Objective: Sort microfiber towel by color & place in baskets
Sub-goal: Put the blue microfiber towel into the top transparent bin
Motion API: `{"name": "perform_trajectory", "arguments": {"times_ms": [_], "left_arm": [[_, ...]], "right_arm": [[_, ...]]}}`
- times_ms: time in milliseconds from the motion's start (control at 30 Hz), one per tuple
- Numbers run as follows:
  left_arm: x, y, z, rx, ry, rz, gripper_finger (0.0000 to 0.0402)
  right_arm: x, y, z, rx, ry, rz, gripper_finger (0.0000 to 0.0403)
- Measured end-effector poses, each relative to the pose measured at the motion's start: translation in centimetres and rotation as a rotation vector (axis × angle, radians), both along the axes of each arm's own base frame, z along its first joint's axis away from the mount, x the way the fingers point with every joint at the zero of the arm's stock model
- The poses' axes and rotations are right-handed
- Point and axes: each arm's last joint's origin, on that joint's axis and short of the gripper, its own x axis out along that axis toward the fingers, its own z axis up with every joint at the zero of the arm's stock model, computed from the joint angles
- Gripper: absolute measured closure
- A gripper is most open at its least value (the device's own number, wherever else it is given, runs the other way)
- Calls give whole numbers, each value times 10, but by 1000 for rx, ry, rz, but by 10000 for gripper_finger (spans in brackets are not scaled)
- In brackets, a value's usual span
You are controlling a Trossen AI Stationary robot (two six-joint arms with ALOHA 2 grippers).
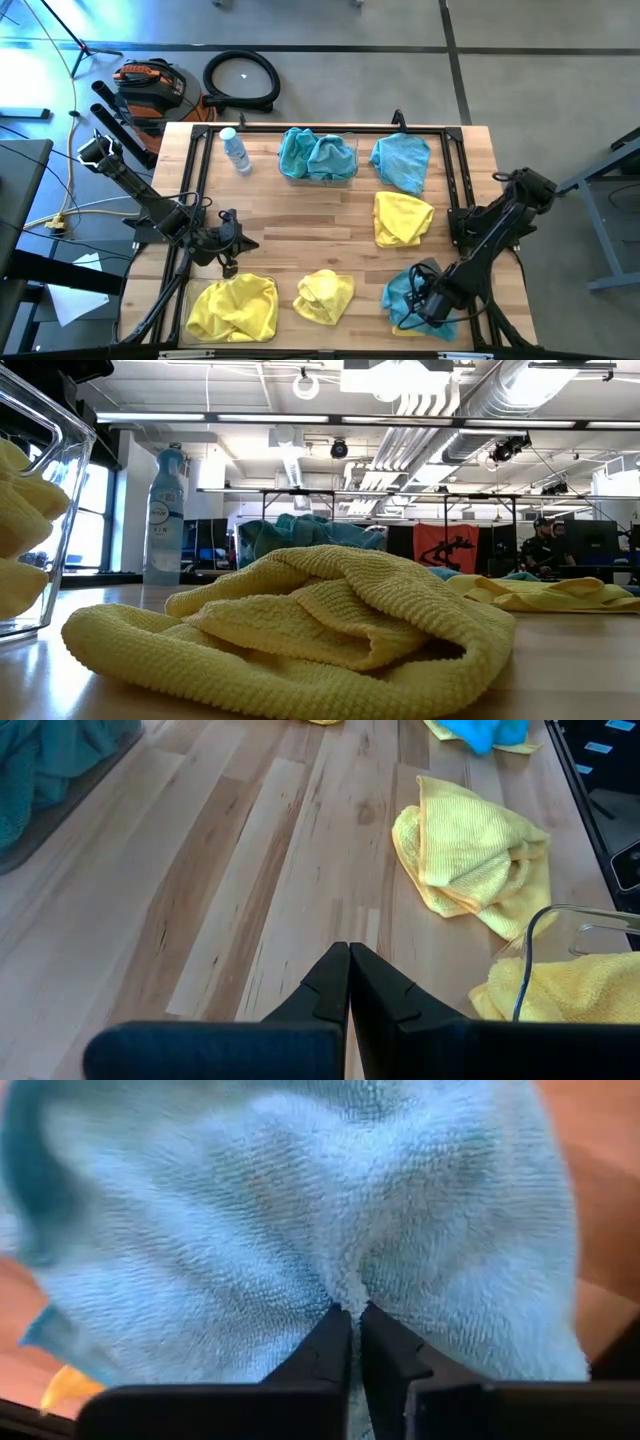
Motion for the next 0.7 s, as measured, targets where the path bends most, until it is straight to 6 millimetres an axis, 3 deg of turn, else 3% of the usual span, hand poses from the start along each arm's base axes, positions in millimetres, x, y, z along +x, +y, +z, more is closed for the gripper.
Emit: {"name": "perform_trajectory", "arguments": {"times_ms": [133,400,567,700], "left_arm": [[0,0,0,0,0,0,402],[0,0,0,2,0,-1,401],[0,1,0,22,-8,7,401],[0,1,0,33,-9,-1,401]], "right_arm": [[2,2,25,-63,23,1,378],[6,-2,94,-268,-47,25,395],[18,-18,130,-468,-191,73,400],[39,-37,155,-566,-320,139,400]]}}
